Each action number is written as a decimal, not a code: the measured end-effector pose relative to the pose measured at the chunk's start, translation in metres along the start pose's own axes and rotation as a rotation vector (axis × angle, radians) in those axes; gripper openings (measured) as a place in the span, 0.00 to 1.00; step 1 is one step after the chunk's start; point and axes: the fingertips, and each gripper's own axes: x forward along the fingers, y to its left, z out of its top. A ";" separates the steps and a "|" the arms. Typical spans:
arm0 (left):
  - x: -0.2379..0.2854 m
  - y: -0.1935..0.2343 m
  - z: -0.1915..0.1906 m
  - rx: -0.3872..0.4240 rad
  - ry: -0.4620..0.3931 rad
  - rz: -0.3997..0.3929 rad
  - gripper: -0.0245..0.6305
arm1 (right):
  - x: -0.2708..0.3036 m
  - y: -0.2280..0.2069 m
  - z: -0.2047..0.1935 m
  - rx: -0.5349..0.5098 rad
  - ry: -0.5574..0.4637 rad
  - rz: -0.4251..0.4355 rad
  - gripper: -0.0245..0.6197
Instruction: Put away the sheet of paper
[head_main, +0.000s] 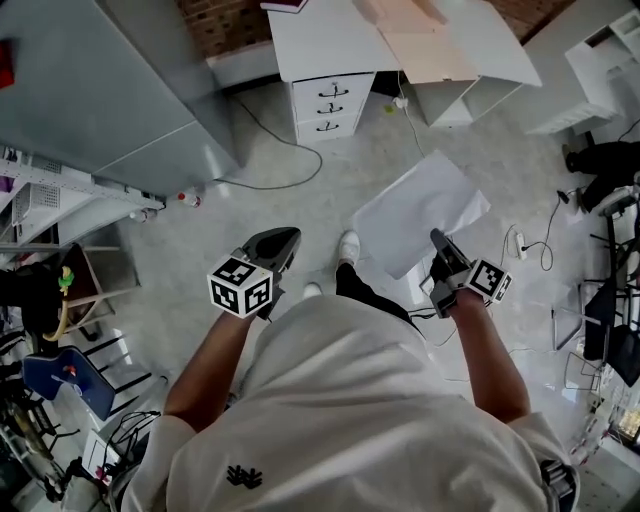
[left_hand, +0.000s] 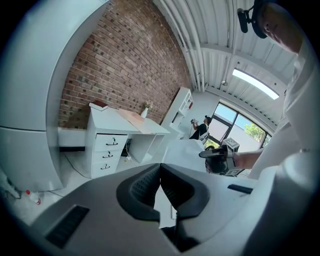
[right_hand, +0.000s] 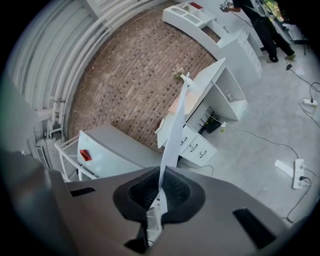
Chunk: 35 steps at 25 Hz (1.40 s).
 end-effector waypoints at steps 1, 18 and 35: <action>0.006 0.001 0.010 0.008 0.004 0.000 0.07 | 0.007 -0.001 0.012 0.015 -0.011 0.011 0.08; 0.196 0.004 0.161 0.116 0.021 -0.036 0.07 | 0.081 -0.043 0.212 0.072 -0.108 0.127 0.08; 0.271 0.113 0.283 0.149 0.024 -0.161 0.07 | 0.199 -0.037 0.331 0.176 -0.245 0.079 0.08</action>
